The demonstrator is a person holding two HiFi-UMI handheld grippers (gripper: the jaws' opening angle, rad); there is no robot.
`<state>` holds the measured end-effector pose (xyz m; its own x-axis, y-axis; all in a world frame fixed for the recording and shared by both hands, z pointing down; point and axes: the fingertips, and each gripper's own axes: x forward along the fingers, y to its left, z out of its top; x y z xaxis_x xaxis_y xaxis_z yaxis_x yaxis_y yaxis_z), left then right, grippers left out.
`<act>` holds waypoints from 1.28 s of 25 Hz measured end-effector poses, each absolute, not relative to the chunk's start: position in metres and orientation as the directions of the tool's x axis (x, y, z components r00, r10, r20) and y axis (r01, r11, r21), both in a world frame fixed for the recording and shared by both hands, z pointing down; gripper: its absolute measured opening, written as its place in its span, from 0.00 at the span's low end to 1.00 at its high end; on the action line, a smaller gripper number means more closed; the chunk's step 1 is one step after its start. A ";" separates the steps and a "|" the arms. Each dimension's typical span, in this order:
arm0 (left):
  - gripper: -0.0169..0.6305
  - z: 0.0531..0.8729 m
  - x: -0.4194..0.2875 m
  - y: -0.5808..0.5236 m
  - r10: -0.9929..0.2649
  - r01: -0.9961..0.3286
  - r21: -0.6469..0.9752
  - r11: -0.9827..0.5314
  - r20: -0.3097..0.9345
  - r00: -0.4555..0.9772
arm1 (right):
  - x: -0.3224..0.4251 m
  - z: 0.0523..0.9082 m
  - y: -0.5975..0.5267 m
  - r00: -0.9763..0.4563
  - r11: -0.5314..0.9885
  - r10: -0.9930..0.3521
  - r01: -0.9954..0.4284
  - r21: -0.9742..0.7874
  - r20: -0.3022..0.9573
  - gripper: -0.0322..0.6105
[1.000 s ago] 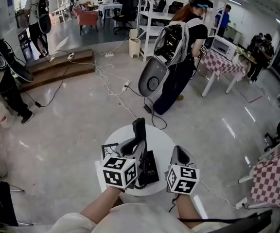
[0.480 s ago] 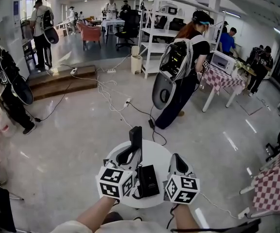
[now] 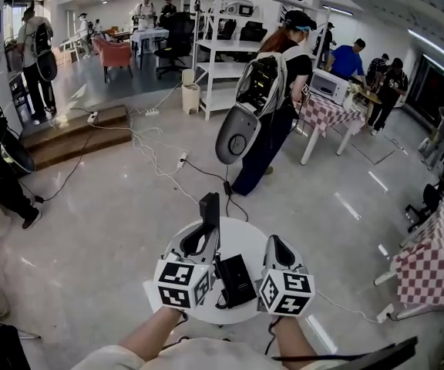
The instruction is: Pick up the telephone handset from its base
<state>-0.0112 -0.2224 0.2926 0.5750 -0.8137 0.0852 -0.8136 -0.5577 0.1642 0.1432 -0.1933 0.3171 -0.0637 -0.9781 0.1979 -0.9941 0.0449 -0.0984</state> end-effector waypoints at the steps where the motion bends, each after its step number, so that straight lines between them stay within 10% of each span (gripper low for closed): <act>1: 0.16 0.293 -0.013 -0.222 -0.807 -0.807 0.159 -0.569 0.084 0.585 | 0.141 0.317 -0.191 -0.052 0.032 -0.979 -0.995 -0.099 0.197 0.09; 32: 0.16 0.313 0.001 -0.226 -0.756 -0.761 0.186 -0.622 0.113 0.645 | 0.148 0.316 -0.179 0.043 -0.051 -0.980 -0.998 -0.040 0.192 0.09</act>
<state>0.0008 -0.2256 0.3135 0.6452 -0.7556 0.1129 -0.7608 -0.6218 0.1860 0.1480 -0.1794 0.3163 0.0426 -0.9805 0.1919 -0.9979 -0.0512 -0.0400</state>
